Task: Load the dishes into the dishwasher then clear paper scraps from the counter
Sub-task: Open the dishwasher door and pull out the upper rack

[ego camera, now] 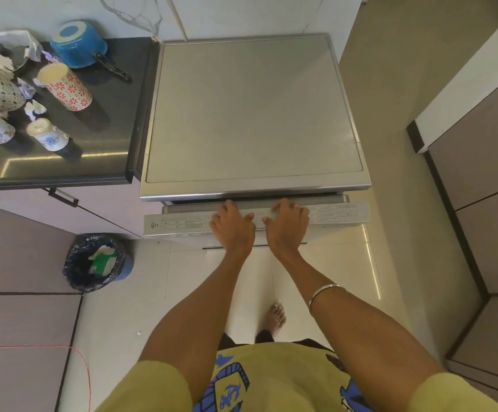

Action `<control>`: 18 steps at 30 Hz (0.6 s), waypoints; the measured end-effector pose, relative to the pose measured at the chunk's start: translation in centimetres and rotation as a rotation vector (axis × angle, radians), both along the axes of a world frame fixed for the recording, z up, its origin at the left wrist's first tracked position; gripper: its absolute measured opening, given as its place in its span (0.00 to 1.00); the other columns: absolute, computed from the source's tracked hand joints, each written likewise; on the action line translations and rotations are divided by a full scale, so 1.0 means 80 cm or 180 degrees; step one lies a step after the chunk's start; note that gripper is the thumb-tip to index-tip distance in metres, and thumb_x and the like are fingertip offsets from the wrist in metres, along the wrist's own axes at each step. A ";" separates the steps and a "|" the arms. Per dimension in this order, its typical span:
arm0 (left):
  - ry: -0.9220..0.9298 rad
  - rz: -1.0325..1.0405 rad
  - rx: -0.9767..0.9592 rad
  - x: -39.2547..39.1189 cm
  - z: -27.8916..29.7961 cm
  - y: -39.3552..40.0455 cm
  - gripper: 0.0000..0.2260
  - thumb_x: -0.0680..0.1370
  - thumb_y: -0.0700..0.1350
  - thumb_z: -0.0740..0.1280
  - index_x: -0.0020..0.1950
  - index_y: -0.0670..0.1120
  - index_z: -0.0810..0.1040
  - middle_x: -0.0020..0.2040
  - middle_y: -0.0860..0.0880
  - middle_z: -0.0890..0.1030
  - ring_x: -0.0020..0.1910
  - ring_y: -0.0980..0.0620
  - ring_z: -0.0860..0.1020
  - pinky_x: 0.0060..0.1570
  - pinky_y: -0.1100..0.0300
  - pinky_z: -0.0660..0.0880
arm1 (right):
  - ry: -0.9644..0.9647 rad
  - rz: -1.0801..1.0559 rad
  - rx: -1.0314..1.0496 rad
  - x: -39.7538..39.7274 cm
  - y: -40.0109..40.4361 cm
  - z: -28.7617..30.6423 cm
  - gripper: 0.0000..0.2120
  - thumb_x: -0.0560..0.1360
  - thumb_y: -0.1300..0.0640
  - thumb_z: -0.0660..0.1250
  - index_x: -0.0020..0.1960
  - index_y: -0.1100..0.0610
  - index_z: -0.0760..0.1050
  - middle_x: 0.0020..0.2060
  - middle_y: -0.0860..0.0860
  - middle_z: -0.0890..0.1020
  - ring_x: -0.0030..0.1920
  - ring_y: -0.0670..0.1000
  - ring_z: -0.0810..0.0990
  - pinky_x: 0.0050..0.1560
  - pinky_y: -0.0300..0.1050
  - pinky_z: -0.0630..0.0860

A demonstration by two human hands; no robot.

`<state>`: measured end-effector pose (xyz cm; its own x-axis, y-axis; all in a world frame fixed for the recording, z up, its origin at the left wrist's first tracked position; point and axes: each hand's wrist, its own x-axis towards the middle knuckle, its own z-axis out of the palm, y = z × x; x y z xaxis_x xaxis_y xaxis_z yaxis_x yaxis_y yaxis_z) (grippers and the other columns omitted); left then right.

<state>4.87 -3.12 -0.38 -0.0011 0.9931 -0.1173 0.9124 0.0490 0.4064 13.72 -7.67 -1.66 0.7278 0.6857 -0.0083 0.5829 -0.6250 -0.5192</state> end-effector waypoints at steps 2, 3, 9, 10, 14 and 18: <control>0.0433 -0.0306 -0.0025 -0.006 -0.003 0.012 0.27 0.73 0.58 0.72 0.65 0.45 0.70 0.63 0.44 0.72 0.63 0.42 0.70 0.62 0.50 0.67 | -0.0007 0.0324 -0.0237 0.018 0.000 -0.005 0.26 0.68 0.47 0.77 0.62 0.53 0.72 0.63 0.54 0.74 0.67 0.56 0.68 0.66 0.48 0.65; 0.0492 -0.0433 -0.0159 -0.009 -0.004 0.017 0.30 0.74 0.58 0.71 0.69 0.45 0.68 0.67 0.43 0.70 0.67 0.42 0.68 0.67 0.49 0.65 | 0.0015 0.0532 -0.0427 0.027 0.001 -0.008 0.31 0.69 0.46 0.76 0.67 0.55 0.70 0.68 0.56 0.71 0.72 0.58 0.63 0.71 0.50 0.61; 0.0631 -0.1130 -0.0879 -0.023 -0.024 0.022 0.33 0.79 0.59 0.64 0.78 0.46 0.58 0.79 0.42 0.57 0.78 0.38 0.48 0.76 0.42 0.49 | 0.0127 0.1505 -0.1316 0.048 0.005 -0.021 0.44 0.73 0.41 0.71 0.78 0.59 0.54 0.79 0.58 0.52 0.79 0.61 0.46 0.76 0.59 0.45; 0.0638 -0.1213 -0.0913 -0.025 -0.026 0.020 0.32 0.79 0.58 0.65 0.78 0.46 0.59 0.79 0.42 0.58 0.78 0.38 0.49 0.76 0.42 0.50 | 0.0125 0.1596 -0.1401 0.049 0.003 -0.024 0.45 0.73 0.41 0.70 0.79 0.59 0.53 0.79 0.58 0.52 0.79 0.61 0.46 0.76 0.60 0.45; 0.0663 -0.1346 -0.1071 -0.038 -0.033 0.002 0.34 0.78 0.58 0.66 0.78 0.46 0.59 0.78 0.42 0.59 0.78 0.37 0.50 0.75 0.42 0.52 | 0.0133 0.1836 -0.1723 0.044 -0.019 -0.037 0.47 0.73 0.39 0.69 0.80 0.58 0.48 0.79 0.56 0.51 0.79 0.61 0.47 0.76 0.60 0.46; 0.0671 -0.1371 -0.1036 -0.057 -0.048 -0.035 0.34 0.78 0.59 0.66 0.78 0.46 0.58 0.79 0.43 0.57 0.78 0.38 0.50 0.75 0.42 0.52 | -0.0007 0.1887 -0.1742 0.026 -0.058 -0.049 0.46 0.75 0.38 0.67 0.80 0.57 0.46 0.79 0.55 0.50 0.79 0.61 0.47 0.76 0.60 0.47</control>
<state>0.34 -5.94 -4.19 0.3388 0.8220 -0.4578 0.9373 -0.2527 0.2399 15.80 -12.31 -5.55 0.2446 0.8568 -0.4539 0.8979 -0.3769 -0.2275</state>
